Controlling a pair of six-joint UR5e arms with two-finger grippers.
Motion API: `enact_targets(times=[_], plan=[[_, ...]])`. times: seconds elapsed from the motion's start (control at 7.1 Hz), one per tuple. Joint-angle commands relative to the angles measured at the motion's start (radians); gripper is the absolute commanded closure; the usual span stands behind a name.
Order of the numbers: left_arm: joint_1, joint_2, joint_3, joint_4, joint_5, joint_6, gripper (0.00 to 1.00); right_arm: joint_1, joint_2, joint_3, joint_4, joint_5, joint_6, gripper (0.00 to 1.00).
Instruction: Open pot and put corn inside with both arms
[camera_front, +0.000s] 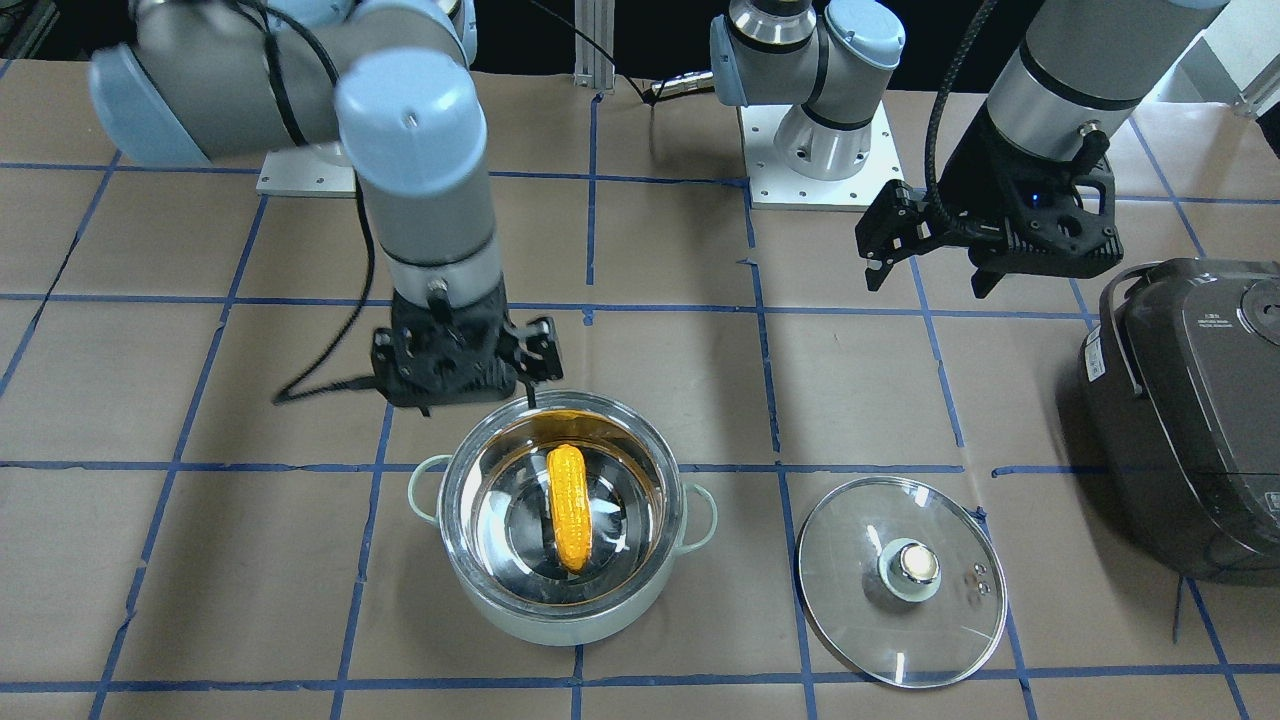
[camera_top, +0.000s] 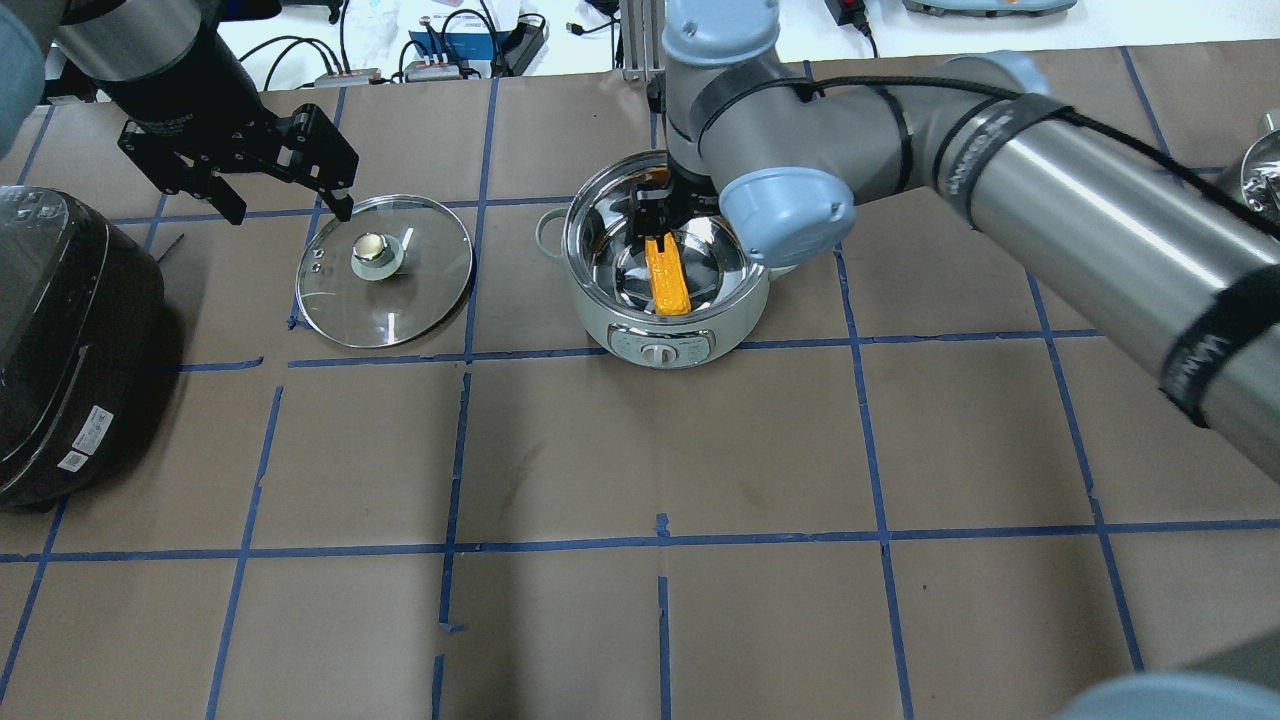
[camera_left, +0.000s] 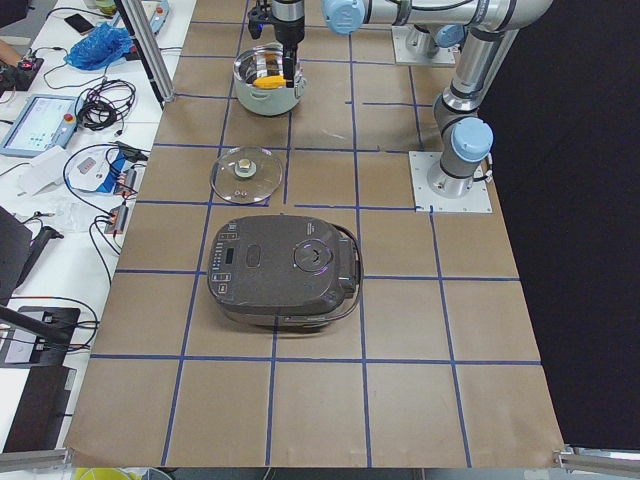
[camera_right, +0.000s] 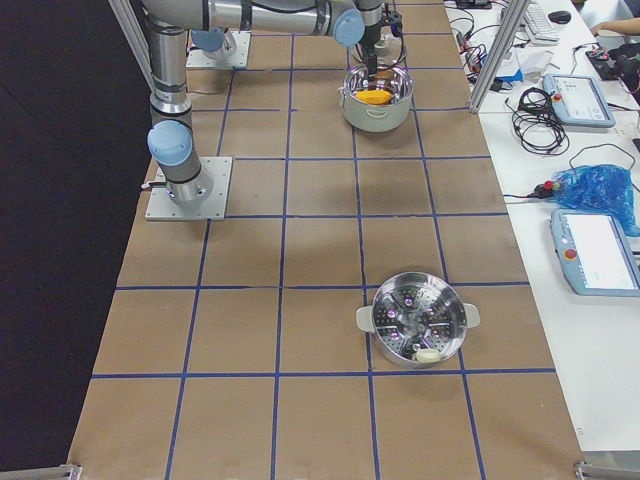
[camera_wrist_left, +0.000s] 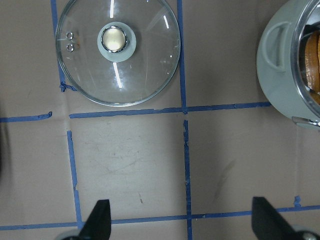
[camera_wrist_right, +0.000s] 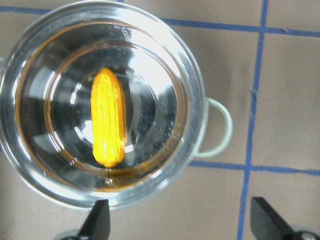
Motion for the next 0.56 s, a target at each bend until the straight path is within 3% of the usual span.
enact_targets(times=[0.0, 0.14, 0.42], plan=[[0.000, 0.000, -0.001, -0.001, 0.000, 0.000, 0.00, -0.108, -0.186, 0.004, 0.250, 0.002, -0.033, 0.00], [0.000, 0.000, -0.001, -0.001, 0.000, 0.001, 0.00, -0.110, -0.191, 0.008, 0.304, 0.001, -0.035, 0.00], [-0.002, 0.002, -0.001, -0.004, 0.004, 0.003, 0.00, -0.103, -0.198, 0.019, 0.306, 0.001, -0.037, 0.00]])
